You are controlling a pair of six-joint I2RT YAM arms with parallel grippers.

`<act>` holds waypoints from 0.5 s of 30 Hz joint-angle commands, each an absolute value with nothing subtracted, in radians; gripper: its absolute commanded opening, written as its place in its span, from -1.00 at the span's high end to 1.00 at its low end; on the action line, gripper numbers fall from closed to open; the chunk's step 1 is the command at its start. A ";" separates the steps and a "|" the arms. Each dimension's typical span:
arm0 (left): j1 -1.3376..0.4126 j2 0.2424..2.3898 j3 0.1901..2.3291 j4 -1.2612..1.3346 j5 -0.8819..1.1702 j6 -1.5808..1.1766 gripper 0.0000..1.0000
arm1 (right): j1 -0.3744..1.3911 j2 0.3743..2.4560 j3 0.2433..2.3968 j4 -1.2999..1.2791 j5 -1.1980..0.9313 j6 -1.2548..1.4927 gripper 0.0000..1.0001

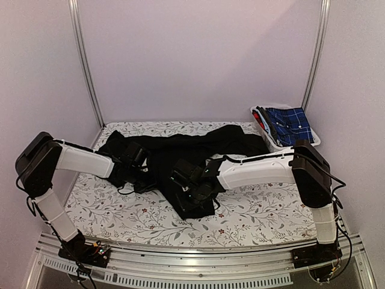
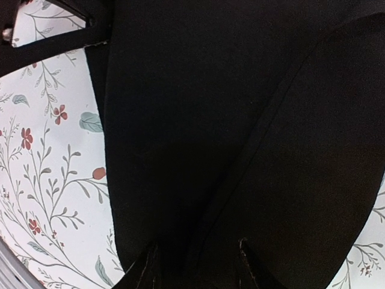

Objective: Fold and stack the long sleeve shirts
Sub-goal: Flatten out the crumpled shirt at the center of the board.

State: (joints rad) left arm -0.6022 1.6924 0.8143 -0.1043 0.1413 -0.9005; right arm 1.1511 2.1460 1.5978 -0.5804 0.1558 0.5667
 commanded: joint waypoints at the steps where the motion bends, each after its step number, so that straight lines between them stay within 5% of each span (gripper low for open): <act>1: -0.615 1.655 0.800 -0.125 0.137 -0.885 1.00 | 1.158 2.181 1.606 -0.605 0.186 0.589 0.29; 8: -0.615 1.653 0.802 -0.143 0.134 -0.876 1.00 | 1.160 2.180 1.587 -0.618 0.225 0.613 0.42; 15: -0.614 1.650 0.809 -0.199 0.136 -0.844 1.00 | 1.160 2.158 1.586 -0.629 0.254 0.620 1.00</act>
State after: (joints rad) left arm -0.6022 1.6855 0.8124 -0.1452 0.1413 -0.8795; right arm 1.1522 2.1708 1.5959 -0.6071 0.2115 0.6075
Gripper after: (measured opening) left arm 0.005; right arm 0.040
